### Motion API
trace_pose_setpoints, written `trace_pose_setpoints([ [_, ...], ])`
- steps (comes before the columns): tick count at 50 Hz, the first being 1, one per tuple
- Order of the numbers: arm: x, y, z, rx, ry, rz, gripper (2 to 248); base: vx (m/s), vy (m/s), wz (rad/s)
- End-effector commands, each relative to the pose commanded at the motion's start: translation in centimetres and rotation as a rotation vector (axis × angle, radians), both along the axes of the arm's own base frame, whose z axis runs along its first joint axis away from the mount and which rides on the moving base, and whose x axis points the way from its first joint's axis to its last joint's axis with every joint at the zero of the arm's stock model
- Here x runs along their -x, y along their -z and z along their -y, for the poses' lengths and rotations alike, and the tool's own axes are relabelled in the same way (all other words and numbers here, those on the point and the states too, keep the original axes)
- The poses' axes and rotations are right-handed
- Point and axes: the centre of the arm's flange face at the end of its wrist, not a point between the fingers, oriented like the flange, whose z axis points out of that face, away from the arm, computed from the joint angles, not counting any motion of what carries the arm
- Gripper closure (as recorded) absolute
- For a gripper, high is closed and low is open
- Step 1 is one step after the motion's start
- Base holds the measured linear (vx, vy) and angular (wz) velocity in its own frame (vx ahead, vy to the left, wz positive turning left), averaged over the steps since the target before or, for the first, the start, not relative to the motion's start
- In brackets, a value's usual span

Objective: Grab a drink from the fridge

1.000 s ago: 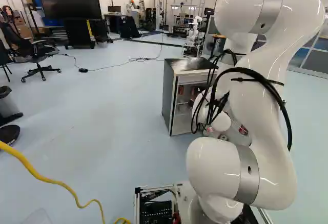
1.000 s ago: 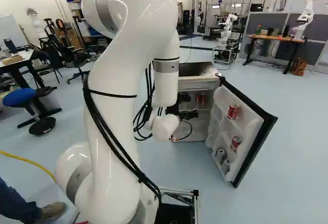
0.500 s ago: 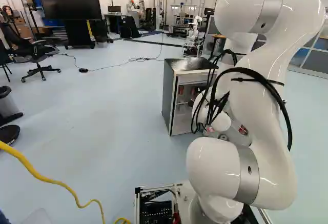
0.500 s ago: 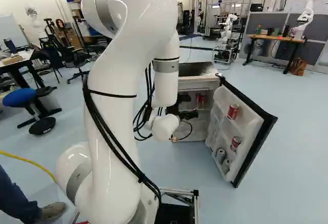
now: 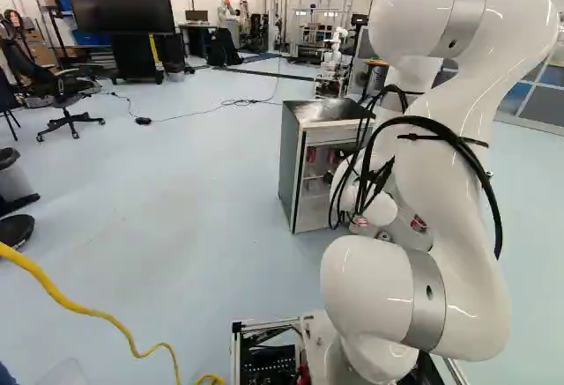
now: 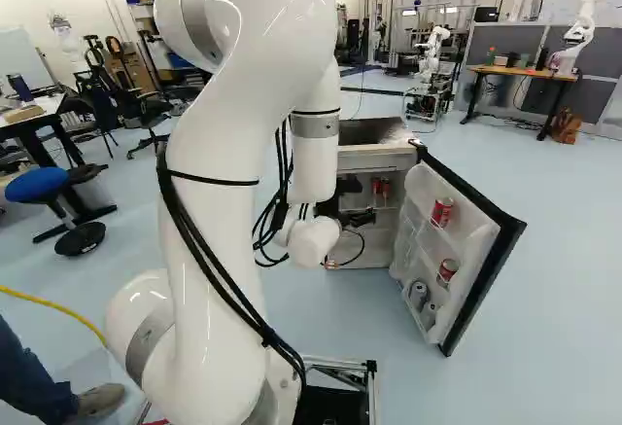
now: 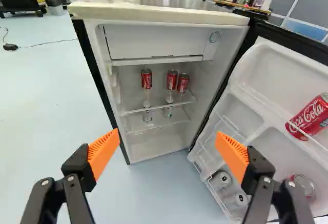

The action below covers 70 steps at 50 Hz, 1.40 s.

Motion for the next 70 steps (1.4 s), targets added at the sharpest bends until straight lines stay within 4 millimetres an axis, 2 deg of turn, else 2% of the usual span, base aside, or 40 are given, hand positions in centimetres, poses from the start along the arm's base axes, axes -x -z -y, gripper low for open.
trace_pose_setpoints([
  [38, -0.1, -0.3, 0.5, 0.015, 0.037, 0.036, 3, 0.000, 0.000, 0.000],
  [70, -0.5, -0.1, 3.6, 0.035, 0.168, 0.052, 3, 0.000, 0.000, 0.000],
])
